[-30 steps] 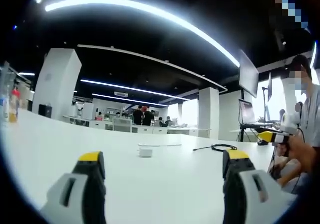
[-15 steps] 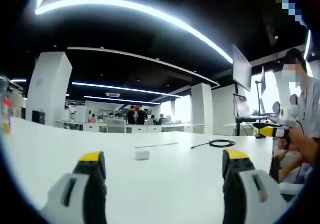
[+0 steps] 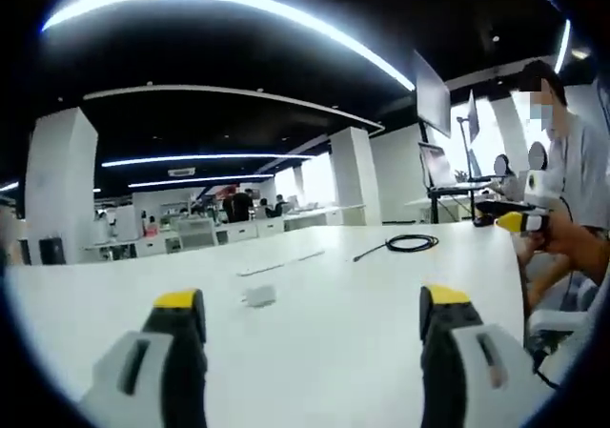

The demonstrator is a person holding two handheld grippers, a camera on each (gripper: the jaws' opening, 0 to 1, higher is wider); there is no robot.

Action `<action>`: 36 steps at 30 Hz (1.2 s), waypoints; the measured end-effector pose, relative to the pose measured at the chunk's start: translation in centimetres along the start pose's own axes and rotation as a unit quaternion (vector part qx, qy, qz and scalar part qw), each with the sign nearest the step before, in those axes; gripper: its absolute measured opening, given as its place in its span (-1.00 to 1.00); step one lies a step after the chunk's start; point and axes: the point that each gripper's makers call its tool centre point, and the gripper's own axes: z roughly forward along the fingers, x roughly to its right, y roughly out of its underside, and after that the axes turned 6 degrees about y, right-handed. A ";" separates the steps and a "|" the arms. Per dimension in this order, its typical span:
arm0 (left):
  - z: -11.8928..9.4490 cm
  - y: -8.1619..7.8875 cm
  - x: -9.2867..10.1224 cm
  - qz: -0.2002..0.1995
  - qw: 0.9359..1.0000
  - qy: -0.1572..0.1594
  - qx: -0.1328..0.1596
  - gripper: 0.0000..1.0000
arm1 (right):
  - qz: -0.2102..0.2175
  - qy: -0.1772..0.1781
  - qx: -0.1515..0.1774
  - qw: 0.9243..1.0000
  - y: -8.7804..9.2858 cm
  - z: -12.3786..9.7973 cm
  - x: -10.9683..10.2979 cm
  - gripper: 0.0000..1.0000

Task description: Plug the desk Type‑C cable into the charger adapter.

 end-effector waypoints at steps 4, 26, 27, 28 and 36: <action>1.5 0.4 -0.9 -0.001 1.000 0.018 -0.020 0.86 | 0.001 0.000 -0.002 1.000 0.2 0.0 0.1 1.00; 8.0 -0.6 -3.4 0.070 0.986 0.144 -0.049 0.67 | 0.009 -0.001 -0.011 1.000 1.1 -0.1 0.3 1.00; 8.2 -0.6 -3.5 0.065 0.986 0.148 -0.052 0.67 | 0.009 -0.001 -0.012 1.000 1.1 -0.1 0.3 1.00; 8.4 -0.5 -3.8 0.063 0.986 0.148 -0.054 0.66 | 0.010 -0.001 -0.012 1.000 1.2 -0.2 0.3 1.00; 10.5 0.2 -4.9 0.103 0.971 0.198 -0.084 0.65 | 0.010 -0.003 -0.015 1.000 1.4 0.0 0.0 1.00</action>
